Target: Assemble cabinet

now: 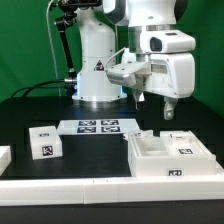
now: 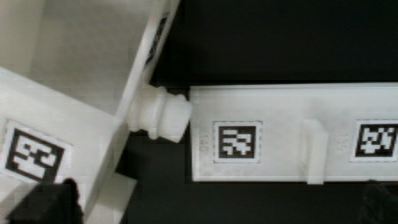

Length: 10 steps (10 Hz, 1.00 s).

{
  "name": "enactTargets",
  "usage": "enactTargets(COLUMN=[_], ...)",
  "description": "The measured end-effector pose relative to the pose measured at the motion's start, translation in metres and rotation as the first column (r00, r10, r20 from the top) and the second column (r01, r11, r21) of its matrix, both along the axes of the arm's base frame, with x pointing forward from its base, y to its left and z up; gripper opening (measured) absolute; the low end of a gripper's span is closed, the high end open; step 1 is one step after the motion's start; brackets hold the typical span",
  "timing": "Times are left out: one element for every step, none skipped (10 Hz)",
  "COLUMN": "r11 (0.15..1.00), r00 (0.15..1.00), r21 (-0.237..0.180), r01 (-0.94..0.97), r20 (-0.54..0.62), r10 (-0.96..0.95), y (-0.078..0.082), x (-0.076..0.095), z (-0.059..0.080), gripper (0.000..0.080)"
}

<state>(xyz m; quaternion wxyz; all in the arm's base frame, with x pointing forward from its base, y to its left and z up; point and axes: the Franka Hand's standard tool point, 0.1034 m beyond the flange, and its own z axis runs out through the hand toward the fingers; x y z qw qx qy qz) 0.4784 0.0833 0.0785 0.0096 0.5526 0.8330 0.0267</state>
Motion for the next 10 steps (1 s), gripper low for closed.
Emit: enactTargets(r11=[1.0, 0.999, 0.997, 0.994, 0.993, 0.993, 0.993, 0.994, 0.994, 0.994], r00=[1.0, 0.999, 0.996, 0.993, 0.992, 0.991, 0.991, 0.991, 0.99, 0.989], r21=[-0.001, -0.002, -0.001, 0.0, 0.002, 0.005, 0.008, 0.012, 0.017, 0.021], r01=[-0.013, -0.049, -0.082, -0.111, -0.118, -0.118, -0.115, -0.112, -0.111, -0.111], r20=[-0.003, -0.013, -0.024, -0.035, -0.048, -0.059, -0.068, -0.078, -0.088, -0.099], r10=[0.013, 0.049, 0.082, 0.111, 0.118, 0.118, 0.115, 0.113, 0.112, 0.112], y=[0.0, -0.002, -0.002, -0.003, -0.003, -0.002, -0.002, -0.002, -0.001, 0.0], x=[-0.002, -0.008, -0.015, -0.02, -0.025, -0.029, -0.031, -0.034, -0.037, -0.041], z=[-0.001, -0.005, -0.01, -0.015, -0.02, -0.024, -0.028, -0.033, -0.037, -0.042], gripper=[0.0796, 0.0796, 0.0796, 0.0796, 0.0796, 0.0796, 0.0796, 0.0796, 0.0796, 0.0796])
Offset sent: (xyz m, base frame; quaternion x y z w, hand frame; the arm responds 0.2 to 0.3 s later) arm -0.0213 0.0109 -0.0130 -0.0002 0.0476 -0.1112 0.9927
